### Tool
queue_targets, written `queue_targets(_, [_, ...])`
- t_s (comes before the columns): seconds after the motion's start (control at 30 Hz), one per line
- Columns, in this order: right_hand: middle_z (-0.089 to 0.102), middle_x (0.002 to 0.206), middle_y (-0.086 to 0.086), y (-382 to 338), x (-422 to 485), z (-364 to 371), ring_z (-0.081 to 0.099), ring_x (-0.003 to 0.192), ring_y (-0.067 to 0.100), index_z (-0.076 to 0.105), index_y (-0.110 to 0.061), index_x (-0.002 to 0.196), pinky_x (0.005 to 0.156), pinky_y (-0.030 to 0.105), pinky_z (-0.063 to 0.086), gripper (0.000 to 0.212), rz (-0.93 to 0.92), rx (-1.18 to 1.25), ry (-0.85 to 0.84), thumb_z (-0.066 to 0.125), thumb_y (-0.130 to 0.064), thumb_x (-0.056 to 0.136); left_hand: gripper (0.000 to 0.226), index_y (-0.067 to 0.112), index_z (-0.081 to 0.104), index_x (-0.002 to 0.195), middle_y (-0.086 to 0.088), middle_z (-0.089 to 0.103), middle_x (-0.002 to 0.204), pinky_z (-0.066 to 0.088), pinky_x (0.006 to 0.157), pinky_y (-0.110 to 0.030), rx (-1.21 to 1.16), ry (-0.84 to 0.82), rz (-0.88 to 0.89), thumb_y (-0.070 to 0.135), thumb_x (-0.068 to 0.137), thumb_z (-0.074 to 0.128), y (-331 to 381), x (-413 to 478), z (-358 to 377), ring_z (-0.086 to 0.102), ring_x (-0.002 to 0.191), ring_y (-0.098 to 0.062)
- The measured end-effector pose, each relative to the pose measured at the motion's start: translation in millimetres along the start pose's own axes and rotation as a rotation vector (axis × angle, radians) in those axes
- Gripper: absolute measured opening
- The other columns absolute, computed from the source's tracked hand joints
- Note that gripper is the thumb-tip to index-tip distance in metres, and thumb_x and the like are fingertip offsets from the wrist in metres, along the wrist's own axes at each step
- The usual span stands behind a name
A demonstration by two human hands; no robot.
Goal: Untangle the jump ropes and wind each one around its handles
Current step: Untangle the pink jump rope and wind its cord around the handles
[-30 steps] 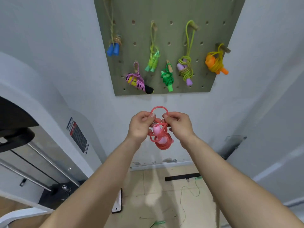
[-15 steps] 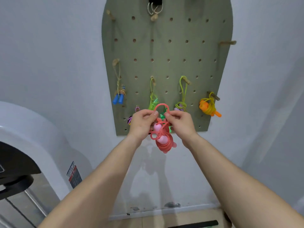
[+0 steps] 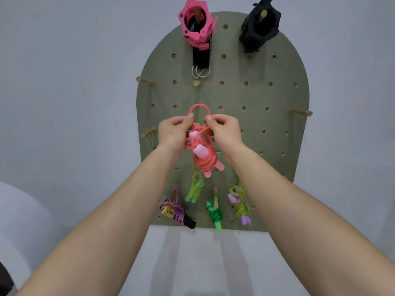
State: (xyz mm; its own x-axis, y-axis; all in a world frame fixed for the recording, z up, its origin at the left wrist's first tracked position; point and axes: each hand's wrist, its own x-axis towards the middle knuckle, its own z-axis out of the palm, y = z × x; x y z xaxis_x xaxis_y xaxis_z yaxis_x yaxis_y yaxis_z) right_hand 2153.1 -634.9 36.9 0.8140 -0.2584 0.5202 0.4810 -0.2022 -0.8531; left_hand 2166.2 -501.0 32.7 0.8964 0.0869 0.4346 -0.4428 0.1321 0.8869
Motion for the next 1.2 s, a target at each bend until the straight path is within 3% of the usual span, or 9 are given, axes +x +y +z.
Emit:
queue_targets(0.13, [0.070, 0.076, 0.000, -25.2, 46.9, 16.6, 0.064, 0.071, 0.012, 0.072, -0.011, 0.086, 0.071, 0.027, 0.054, 0.018, -0.046, 0.049, 0.034, 0.060, -0.017, 0.098, 0.022, 0.009, 0.073, 0.080, -0.003, 0.071, 0.069, 0.049, 0.050, -0.023, -0.039, 0.094, 0.023, 0.027, 0.093, 0.071, 23.8, 45.1, 9.2, 0.063, 0.053, -0.013])
queue_targets(0.33, [0.069, 0.072, 0.002, -25.5, 92.3, 39.8, 0.067, 0.074, 0.022, 0.068, -0.016, 0.072, 0.079, 0.039, 0.057, 0.028, 0.017, 0.108, 0.149, 0.060, -0.019, 0.098, 0.020, 0.011, 0.073, 0.077, -0.008, 0.073, 0.077, 0.060, 0.074, -0.043, -0.048, 0.143, 0.011, 0.026, 0.091, 0.074, 27.1, 98.5, 17.7, 0.068, 0.068, -0.024])
queue_targets(0.47, [0.073, 0.078, 0.007, -18.4, 115.8, 48.6, 0.072, 0.087, 0.033, 0.067, -0.020, 0.068, 0.084, 0.046, 0.059, 0.030, 0.074, 0.130, 0.195, 0.061, -0.020, 0.098, 0.021, 0.012, 0.071, 0.073, -0.008, 0.073, 0.075, 0.062, 0.071, -0.038, -0.048, 0.159, -0.014, 0.023, 0.090, 0.074, 22.7, 125.8, 25.9, 0.070, 0.070, -0.025])
queue_targets(0.77, [0.073, 0.080, 0.005, 2.9, 144.1, 51.7, 0.068, 0.080, 0.026, 0.067, -0.020, 0.068, 0.084, 0.044, 0.057, 0.029, 0.089, -0.068, 0.170, 0.060, -0.023, 0.096, 0.021, 0.018, 0.069, 0.072, -0.002, 0.071, 0.070, 0.058, 0.065, -0.035, 0.190, 0.143, -0.022, 0.030, 0.089, 0.075, 8.7, 163.3, 31.7, 0.067, 0.060, -0.019])
queue_targets(0.87, [0.071, 0.079, 0.004, 1.9, 138.1, 46.0, 0.067, 0.084, 0.029, 0.065, -0.020, 0.065, 0.083, 0.040, 0.055, 0.033, 0.076, -0.165, 0.189, 0.057, -0.026, 0.097, 0.019, 0.019, 0.073, 0.085, -0.001, 0.075, 0.087, 0.057, 0.082, -0.031, 0.351, 0.149, 0.022, 0.037, 0.090, 0.072, 12.6, 157.6, 29.5, 0.071, 0.084, -0.021])
queue_targets(0.97, [0.071, 0.092, 0.006, -5.7, 124.6, 34.6, 0.062, 0.092, 0.032, 0.071, -0.018, 0.083, 0.079, 0.032, 0.048, 0.026, 0.052, -0.326, 0.202, 0.050, -0.023, 0.098, 0.029, 0.015, 0.072, 0.111, -0.004, 0.073, 0.113, 0.045, 0.089, -0.024, 0.542, 0.180, 0.087, 0.039, 0.096, 0.063, 21.0, 140.7, 18.9, 0.065, 0.110, -0.022])
queue_targets(1.07, [0.071, 0.120, 0.005, -11.8, 102.6, 22.2, 0.063, 0.111, 0.029, 0.072, -0.019, 0.114, 0.091, 0.033, 0.048, 0.029, 0.040, -0.474, 0.167, 0.049, -0.021, 0.097, 0.029, 0.015, 0.068, 0.118, -0.004, 0.070, 0.118, 0.045, 0.081, -0.026, 0.722, 0.140, 0.151, 0.032, 0.098, 0.056, 22.0, 116.4, 0.7, 0.064, 0.108, -0.024])
queue_targets(1.13, [0.068, 0.127, 0.006, -15.0, 83.7, 15.9, 0.062, 0.117, 0.029, 0.069, -0.019, 0.122, 0.094, 0.034, 0.048, 0.033, 0.033, -0.589, 0.119, 0.050, -0.019, 0.094, 0.034, 0.016, 0.066, 0.123, -0.005, 0.069, 0.120, 0.047, 0.079, -0.028, 0.862, 0.071, 0.182, 0.033, 0.096, 0.055, 16.5, 101.1, -12.7, 0.066, 0.102, -0.026])
queue_targets(1.2, [0.068, 0.125, 0.009, -18.0, 64.0, 11.1, 0.062, 0.114, 0.033, 0.068, -0.015, 0.121, 0.093, 0.037, 0.051, 0.035, 0.022, -0.736, 0.069, 0.050, -0.016, 0.091, 0.043, 0.016, 0.062, 0.127, -0.006, 0.068, 0.121, 0.053, 0.086, -0.036, 1.029, -0.017, 0.225, 0.042, 0.094, 0.055, 11.4, 85.5, -25.7, 0.065, 0.105, -0.029])
